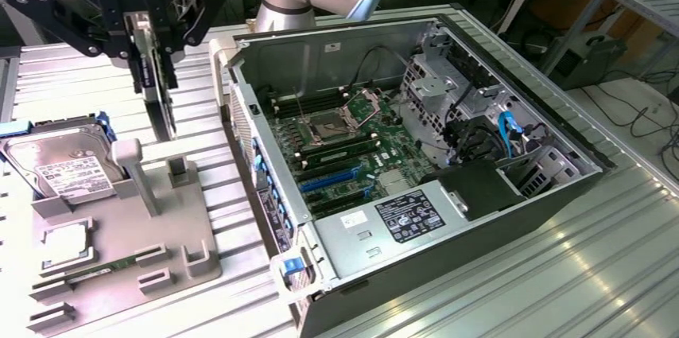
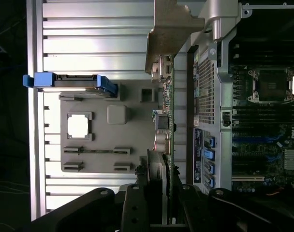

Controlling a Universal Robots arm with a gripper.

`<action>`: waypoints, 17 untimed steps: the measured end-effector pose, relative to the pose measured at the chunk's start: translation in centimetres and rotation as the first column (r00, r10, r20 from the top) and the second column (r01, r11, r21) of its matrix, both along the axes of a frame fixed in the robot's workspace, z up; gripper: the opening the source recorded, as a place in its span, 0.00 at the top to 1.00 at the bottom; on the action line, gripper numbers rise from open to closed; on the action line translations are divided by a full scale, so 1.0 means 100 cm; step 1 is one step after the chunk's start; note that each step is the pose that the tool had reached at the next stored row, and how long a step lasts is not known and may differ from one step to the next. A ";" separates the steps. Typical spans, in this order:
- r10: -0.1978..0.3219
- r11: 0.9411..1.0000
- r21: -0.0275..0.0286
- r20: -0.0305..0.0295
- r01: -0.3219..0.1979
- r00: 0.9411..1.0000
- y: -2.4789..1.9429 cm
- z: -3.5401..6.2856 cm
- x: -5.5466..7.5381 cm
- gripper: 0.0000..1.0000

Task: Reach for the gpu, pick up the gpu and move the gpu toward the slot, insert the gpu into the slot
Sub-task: 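Pick up the gpu and move the gpu toward the slot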

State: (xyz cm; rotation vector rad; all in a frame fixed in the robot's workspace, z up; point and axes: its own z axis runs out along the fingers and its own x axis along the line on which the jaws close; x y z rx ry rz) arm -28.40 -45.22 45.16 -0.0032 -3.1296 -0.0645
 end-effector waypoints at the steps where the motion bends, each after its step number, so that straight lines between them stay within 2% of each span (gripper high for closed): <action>1: 0.000 1.000 0.000 0.000 0.000 1.000 0.0000 0.0000 0.001 0.72; 17: 0.000 1.000 0.000 0.000 0.000 1.000 0.0000 0.0000 0.012 0.72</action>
